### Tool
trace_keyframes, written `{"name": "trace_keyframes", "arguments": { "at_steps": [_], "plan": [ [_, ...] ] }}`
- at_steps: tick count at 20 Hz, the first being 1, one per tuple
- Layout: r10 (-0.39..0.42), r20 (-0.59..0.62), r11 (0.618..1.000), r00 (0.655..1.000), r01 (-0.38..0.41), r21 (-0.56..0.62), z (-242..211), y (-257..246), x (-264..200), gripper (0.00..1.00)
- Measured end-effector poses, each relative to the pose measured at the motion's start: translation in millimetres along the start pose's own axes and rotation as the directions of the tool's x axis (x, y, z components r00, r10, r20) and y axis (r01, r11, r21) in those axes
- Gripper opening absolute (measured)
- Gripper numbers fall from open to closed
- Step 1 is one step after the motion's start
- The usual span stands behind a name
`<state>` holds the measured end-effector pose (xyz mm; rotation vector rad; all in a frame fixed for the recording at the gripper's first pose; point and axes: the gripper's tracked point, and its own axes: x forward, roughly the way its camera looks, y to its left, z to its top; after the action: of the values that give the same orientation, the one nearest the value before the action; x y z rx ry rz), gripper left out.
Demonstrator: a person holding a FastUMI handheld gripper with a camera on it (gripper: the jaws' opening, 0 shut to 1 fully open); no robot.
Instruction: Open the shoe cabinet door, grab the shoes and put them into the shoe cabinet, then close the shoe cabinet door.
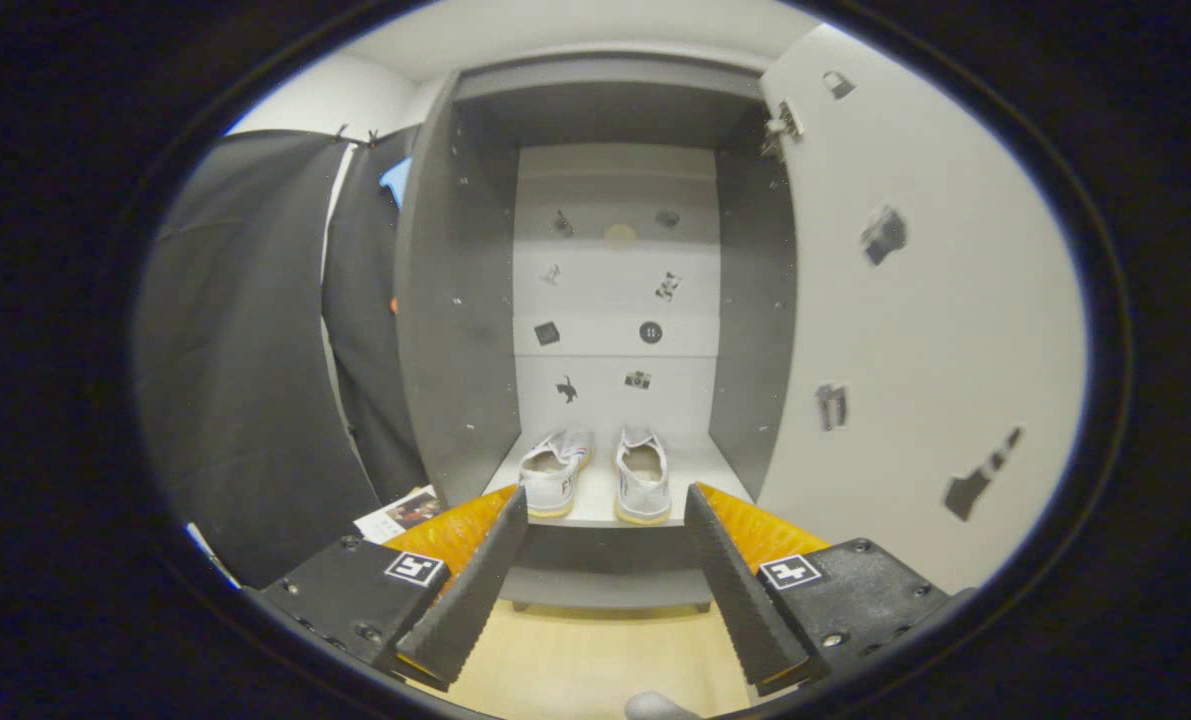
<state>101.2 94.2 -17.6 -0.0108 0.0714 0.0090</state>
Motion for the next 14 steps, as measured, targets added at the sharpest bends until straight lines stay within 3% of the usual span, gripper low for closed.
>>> {"name": "trace_keyframes", "arguments": {
  "at_steps": [9,14],
  "plan": [
    [0.037,0.087,0.999,0.996,-0.038,0.013,9,-48,-167,1.00],
    [-0.031,0.122,0.999,0.992,0.029,0.019,15,-101,-234,1.00]
  ]
}}
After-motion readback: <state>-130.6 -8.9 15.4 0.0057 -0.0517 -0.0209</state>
